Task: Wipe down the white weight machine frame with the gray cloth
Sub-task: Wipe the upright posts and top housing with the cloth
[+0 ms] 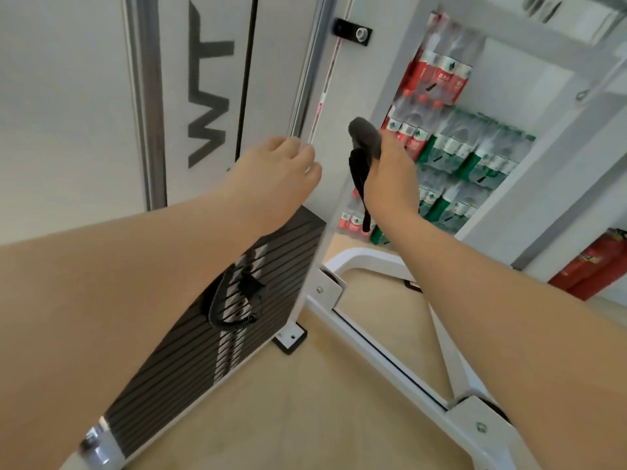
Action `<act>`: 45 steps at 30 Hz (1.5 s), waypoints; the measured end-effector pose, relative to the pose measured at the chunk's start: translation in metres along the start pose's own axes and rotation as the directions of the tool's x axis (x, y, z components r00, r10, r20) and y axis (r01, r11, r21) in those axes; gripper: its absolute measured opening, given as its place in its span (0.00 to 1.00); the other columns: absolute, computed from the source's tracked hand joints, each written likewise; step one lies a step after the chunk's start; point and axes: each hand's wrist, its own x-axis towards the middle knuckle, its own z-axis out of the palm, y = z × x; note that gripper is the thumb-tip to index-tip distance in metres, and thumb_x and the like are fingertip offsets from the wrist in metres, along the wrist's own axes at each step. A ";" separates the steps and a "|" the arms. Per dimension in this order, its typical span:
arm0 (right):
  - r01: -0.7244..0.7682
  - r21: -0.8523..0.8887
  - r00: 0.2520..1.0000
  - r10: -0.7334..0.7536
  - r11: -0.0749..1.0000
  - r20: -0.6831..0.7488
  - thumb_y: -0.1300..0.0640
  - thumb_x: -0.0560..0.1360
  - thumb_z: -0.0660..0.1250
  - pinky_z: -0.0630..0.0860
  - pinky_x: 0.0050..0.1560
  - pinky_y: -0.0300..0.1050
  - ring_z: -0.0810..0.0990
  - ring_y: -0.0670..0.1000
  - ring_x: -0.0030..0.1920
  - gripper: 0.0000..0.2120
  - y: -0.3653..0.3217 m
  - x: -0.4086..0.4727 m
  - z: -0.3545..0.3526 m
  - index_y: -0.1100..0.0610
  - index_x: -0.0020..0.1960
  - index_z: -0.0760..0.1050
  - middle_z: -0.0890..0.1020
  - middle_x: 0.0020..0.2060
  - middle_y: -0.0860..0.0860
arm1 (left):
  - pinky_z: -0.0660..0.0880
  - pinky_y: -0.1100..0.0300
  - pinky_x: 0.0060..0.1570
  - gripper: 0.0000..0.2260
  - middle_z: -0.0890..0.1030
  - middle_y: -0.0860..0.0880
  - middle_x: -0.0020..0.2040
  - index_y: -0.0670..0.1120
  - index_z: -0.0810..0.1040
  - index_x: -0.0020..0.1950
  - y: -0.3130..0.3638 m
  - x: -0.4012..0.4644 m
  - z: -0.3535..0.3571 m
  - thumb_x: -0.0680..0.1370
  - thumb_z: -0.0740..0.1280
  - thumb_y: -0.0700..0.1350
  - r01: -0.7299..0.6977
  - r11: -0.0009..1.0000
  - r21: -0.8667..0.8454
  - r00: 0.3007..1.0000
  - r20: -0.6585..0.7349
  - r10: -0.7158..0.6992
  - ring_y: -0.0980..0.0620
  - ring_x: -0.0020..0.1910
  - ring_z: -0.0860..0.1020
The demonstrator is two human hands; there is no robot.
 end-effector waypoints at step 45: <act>0.449 -0.799 0.865 -0.419 0.401 0.275 0.45 0.80 0.48 0.36 0.72 0.52 0.44 0.52 0.75 0.30 0.037 0.095 0.038 0.56 0.76 0.42 0.46 0.76 0.51 | 0.24 0.49 0.59 0.15 0.65 0.41 0.69 0.40 0.70 0.63 -0.024 0.043 0.053 0.78 0.56 0.41 -0.101 0.989 0.108 0.989 0.120 0.088 0.39 0.74 0.46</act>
